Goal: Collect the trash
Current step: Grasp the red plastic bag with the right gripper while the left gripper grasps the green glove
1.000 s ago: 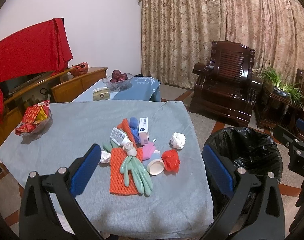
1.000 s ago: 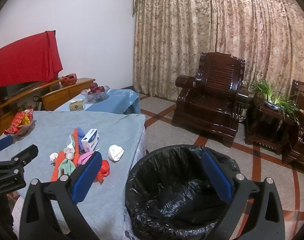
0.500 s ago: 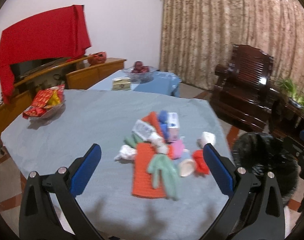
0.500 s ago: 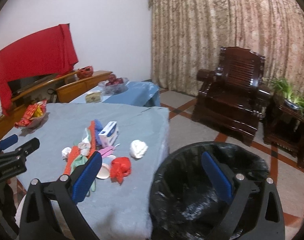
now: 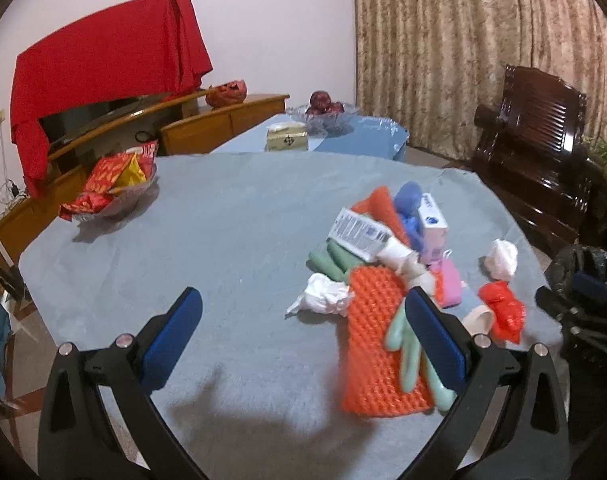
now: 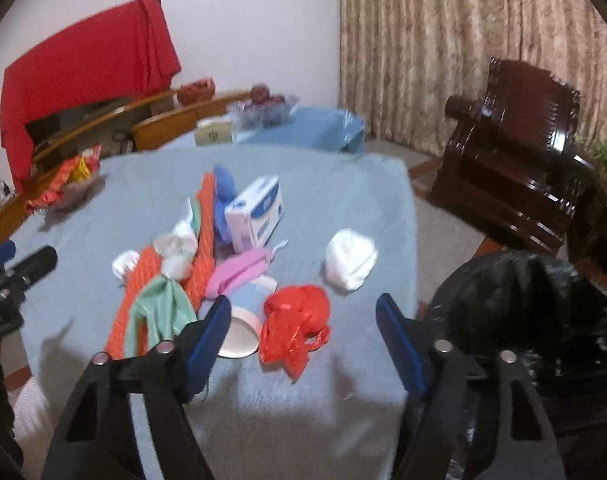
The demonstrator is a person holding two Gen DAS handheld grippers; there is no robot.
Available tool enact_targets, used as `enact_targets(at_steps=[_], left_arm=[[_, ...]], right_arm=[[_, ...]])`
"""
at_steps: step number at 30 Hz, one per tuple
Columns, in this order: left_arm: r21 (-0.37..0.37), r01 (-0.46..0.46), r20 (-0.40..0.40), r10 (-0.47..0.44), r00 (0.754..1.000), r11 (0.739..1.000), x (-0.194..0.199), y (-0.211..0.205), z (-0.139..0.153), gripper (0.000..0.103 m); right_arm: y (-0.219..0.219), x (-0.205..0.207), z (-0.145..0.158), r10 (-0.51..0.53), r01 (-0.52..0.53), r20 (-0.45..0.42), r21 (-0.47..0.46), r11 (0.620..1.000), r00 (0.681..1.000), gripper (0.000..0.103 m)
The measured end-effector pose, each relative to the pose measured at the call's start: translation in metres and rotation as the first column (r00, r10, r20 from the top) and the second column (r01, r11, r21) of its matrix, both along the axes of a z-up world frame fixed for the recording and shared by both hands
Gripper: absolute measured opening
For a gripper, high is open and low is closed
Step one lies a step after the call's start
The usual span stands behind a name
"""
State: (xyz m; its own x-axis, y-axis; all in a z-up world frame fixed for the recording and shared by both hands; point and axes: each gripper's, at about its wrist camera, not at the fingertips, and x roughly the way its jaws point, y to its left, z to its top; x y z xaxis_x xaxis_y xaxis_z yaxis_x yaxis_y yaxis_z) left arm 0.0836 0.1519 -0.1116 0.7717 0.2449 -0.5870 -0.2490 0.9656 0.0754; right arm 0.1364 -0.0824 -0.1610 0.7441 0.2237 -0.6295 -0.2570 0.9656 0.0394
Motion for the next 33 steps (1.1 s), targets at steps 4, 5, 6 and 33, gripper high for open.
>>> enact_targets(at_steps=[4, 5, 6, 33], left_arm=[[0.013, -0.008, -0.026, 0.008, 1.000, 1.000, 0.011, 0.004, -0.010, 0.098], [0.018, -0.008, -0.033, 0.008, 0.999, 1.000, 0.013, 0.005, -0.012, 0.098], [0.020, -0.006, -0.038, 0.007, 0.999, 1.000, 0.015, 0.005, -0.014, 0.097], [-0.044, 0.205, -0.108, -0.209, 0.972, 0.978, 0.052, -0.062, -0.046, 0.053]], right_arm=[[0.007, 0.015, -0.022, 0.006, -0.007, -0.046, -0.016, 1.000, 0.999, 0.062], [0.010, 0.019, -0.027, 0.007, -0.008, -0.056, -0.021, 1.000, 0.998, 0.060], [0.011, 0.022, -0.030, 0.007, -0.008, -0.067, -0.020, 1.000, 0.998, 0.058], [-0.010, 0.034, -0.031, 0.062, -0.059, -0.111, 0.025, 0.998, 0.992, 0.014]])
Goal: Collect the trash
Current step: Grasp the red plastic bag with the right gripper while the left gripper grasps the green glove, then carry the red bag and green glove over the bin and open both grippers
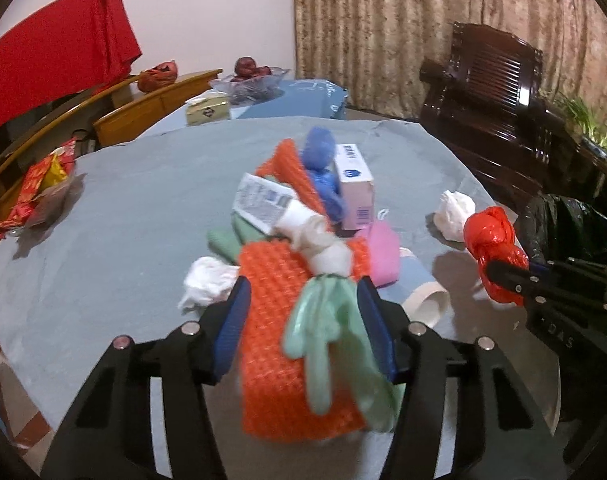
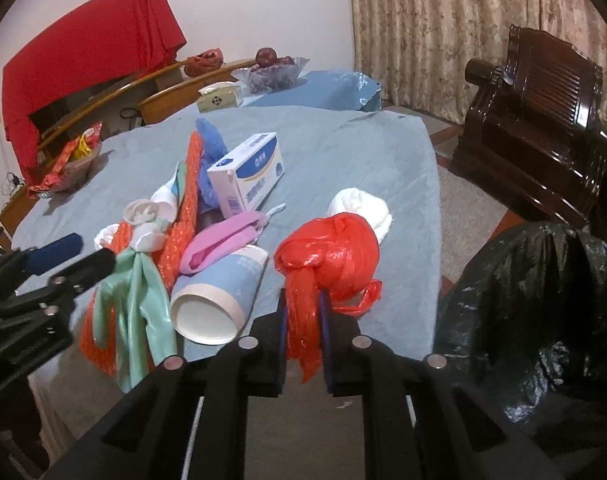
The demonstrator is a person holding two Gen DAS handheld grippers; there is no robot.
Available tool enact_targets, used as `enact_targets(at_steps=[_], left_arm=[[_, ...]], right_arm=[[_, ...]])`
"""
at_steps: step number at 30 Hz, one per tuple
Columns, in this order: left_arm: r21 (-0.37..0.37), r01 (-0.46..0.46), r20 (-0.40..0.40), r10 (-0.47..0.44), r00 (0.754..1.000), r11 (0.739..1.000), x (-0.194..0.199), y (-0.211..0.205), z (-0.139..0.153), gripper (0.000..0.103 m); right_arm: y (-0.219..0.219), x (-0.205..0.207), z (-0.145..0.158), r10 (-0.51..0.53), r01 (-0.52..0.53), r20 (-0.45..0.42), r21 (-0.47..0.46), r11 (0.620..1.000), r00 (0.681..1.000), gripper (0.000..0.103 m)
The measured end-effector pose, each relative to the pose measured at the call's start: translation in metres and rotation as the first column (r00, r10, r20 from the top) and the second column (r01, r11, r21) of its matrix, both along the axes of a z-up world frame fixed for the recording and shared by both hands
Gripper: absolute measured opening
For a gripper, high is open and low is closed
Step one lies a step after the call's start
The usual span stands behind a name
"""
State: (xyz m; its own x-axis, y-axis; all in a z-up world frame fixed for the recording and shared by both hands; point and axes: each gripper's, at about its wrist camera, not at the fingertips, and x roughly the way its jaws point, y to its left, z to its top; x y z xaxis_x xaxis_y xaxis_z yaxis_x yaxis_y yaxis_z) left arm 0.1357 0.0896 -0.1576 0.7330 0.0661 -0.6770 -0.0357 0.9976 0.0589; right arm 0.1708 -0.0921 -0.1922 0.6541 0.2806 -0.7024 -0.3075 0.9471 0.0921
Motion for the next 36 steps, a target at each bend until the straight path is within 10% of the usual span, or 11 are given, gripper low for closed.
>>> enact_targets(at_steps=[9, 36], left_arm=[[0.021, 0.024, -0.041, -0.023, 0.999, 0.999, 0.031, -0.012, -0.017, 0.027], [-0.083, 0.130, 0.146, -0.117, 0.982, 0.988, -0.037, -0.048, 0.078, 0.023]], right_arm=[[-0.007, 0.002, 0.000, 0.001, -0.001, 0.009, -0.013, 1.000, 1.000, 0.014], [-0.046, -0.054, 0.070, -0.036, 0.031, 0.142, 0.038, 0.999, 0.989, 0.014]])
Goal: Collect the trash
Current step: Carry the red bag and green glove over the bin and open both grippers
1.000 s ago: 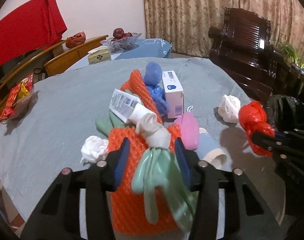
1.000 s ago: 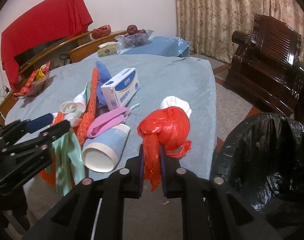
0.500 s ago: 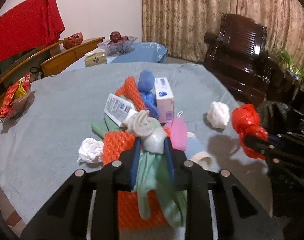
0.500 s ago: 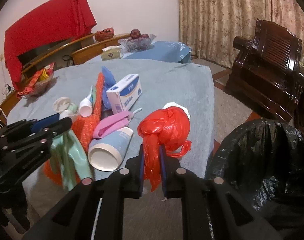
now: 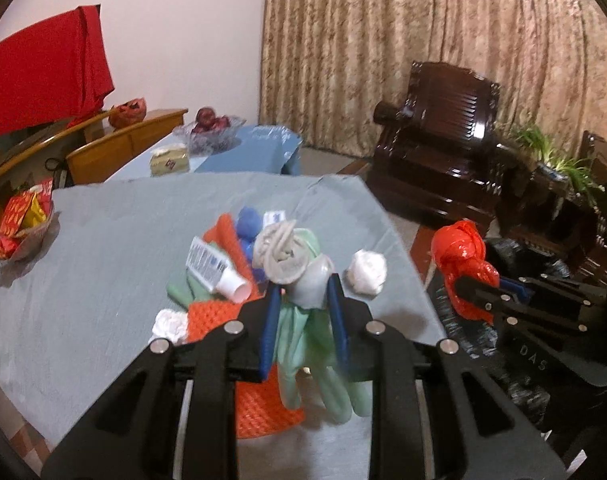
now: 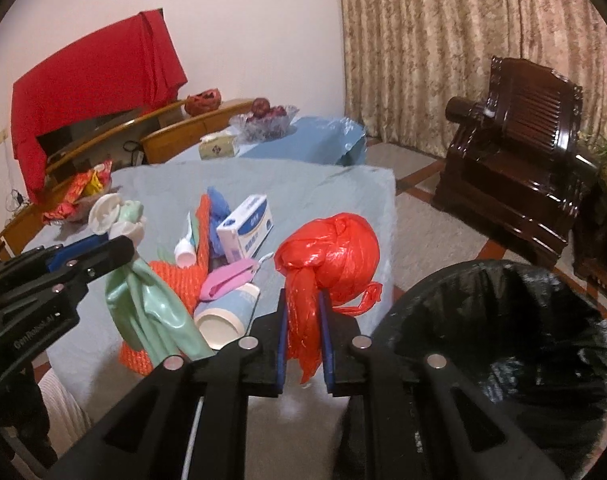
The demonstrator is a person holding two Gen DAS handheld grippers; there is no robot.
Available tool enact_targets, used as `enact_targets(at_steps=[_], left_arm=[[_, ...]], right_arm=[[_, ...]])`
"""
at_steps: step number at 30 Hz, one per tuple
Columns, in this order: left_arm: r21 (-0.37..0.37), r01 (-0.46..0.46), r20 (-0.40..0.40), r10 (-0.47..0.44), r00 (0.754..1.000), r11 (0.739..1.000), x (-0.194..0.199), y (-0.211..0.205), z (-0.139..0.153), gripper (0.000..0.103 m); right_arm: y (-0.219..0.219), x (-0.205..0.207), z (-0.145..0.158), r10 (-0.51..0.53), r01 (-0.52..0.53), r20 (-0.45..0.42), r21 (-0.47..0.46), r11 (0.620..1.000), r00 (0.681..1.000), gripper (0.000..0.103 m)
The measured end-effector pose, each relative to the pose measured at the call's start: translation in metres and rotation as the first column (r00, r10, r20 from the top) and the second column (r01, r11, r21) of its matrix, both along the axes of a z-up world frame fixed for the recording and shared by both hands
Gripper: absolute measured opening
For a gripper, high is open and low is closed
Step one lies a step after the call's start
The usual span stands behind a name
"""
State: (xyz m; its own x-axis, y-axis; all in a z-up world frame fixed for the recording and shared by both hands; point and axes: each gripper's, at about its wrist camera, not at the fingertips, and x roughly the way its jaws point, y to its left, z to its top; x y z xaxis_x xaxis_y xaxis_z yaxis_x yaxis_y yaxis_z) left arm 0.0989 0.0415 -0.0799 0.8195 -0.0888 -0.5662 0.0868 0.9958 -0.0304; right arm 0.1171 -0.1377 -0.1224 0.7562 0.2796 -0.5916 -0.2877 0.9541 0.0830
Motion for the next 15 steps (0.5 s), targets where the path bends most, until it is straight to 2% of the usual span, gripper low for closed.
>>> enact_targets(at_steps=[5, 15], left_arm=[[-0.002, 0.039, 0.038, -0.039, 0.999, 0.999, -0.008, -0.021, 0.017, 0.023], [-0.019, 0.164, 0.038, -0.163, 0.986, 0.986, -0.006, -0.078, 0.026, 0.023]], right_arm=[[-0.019, -0.015, 0.017, -0.033, 0.033, 0.033, 0.000, 0.999, 0.999, 0.014], [-0.079, -0.038, 0.033, -0.149, 0.149, 0.056, 0.007, 0.989, 0.987, 0.014]])
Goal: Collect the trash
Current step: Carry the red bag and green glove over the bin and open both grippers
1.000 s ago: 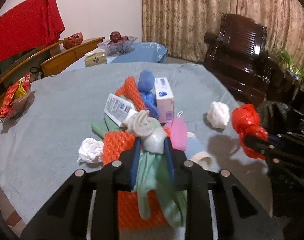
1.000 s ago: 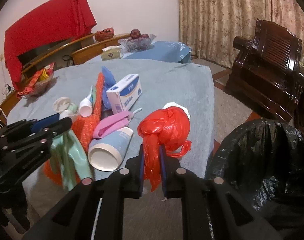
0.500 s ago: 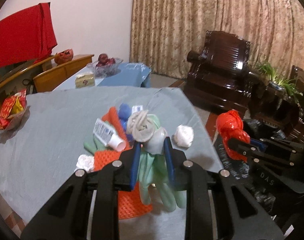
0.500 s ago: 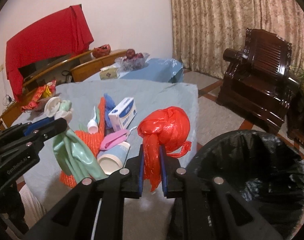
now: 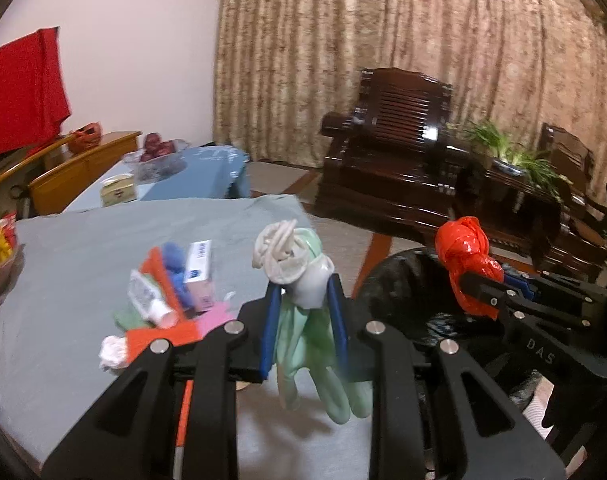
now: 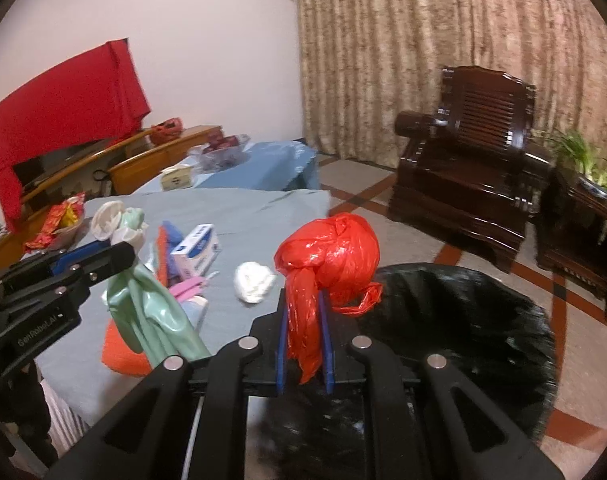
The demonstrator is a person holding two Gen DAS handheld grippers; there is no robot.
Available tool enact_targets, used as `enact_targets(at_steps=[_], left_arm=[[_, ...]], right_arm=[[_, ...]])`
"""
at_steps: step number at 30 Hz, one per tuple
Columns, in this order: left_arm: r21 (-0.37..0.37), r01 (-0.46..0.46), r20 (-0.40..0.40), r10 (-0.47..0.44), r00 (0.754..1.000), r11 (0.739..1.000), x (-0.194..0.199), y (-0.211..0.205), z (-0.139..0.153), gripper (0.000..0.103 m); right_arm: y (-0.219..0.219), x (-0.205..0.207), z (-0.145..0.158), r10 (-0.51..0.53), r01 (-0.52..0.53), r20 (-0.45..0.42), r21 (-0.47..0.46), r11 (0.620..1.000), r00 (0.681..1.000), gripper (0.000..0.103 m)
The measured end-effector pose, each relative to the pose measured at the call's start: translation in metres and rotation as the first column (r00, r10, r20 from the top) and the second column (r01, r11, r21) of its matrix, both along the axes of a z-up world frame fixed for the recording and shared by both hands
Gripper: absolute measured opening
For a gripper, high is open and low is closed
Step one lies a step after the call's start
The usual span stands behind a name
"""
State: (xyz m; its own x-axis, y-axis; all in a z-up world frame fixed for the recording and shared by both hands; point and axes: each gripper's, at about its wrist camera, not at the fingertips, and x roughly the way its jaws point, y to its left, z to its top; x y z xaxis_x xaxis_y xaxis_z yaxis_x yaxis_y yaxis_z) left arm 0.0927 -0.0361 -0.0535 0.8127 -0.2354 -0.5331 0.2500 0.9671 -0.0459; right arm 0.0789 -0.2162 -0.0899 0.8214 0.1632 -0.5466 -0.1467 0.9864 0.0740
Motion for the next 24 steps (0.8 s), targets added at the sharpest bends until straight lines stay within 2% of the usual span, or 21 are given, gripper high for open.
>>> enact_targets(at_steps=[13, 19, 24], left_arm=[[0.012, 0.178, 0.004, -0.178, 0.984, 0.984, 0.021, -0.090, -0.004, 0.023], [0.003, 0.232, -0.008, -0.232, 0.973, 0.973, 0.033, -0.123, -0.010, 0.023], [-0.003, 0.256, -0.039, -0.256, 0.966, 0.967, 0.038, -0.127, -0.023, 0.023]], right_arm=[[-0.089, -0.010, -0.004, -0.195, 0.194, -0.005, -0.041, 0.980, 0.981, 0.014], [-0.105, -0.005, -0.014, -0.228, 0.226, -0.028, -0.051, 0.973, 0.973, 0.014], [-0.111, -0.001, -0.023, -0.240, 0.237, -0.049, -0.059, 0.970, 0.970, 0.014]])
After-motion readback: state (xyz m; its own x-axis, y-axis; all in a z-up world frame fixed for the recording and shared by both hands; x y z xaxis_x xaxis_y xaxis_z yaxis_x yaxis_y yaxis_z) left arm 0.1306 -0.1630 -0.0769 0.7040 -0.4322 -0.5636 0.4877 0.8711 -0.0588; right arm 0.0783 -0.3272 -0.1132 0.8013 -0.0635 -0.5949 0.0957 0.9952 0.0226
